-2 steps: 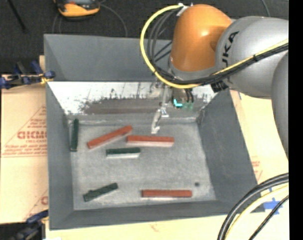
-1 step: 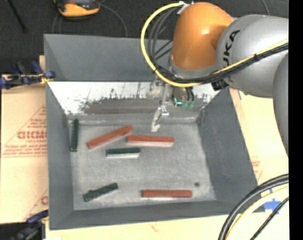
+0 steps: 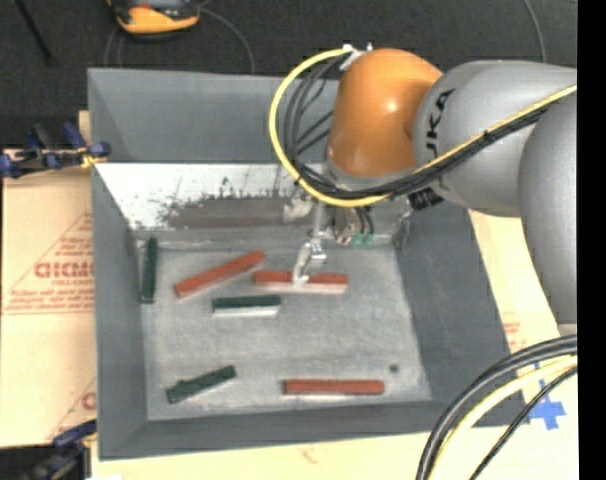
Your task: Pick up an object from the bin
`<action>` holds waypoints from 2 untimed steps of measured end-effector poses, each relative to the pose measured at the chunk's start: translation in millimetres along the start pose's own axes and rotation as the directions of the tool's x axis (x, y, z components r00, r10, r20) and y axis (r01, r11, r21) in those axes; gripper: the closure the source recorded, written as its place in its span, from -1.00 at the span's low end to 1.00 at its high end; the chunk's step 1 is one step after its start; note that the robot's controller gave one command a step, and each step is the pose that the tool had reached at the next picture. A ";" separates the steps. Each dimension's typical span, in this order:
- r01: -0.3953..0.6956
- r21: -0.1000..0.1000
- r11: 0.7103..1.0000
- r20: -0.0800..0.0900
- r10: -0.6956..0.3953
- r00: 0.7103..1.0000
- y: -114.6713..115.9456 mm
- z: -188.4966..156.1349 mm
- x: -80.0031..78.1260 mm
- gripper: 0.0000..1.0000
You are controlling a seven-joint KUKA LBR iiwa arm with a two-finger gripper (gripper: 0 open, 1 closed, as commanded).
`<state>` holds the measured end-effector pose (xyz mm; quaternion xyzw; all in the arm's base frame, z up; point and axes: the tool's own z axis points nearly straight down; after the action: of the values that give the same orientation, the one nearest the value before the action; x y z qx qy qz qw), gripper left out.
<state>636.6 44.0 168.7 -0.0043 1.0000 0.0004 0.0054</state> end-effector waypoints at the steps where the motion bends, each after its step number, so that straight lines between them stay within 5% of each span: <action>1: 0.058 0.001 0.998 -0.006 -0.058 0.998 4.0 76.7 15.2 1.00; 2: 0.058 0.001 0.998 -0.006 -0.058 0.998 4.1 76.7 15.2 1.00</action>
Offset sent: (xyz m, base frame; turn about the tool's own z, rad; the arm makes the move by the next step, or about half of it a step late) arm 0.0000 0.0000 0.0000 0.0000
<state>622.2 48.0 91.9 -0.0335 0.9994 -0.0002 0.0024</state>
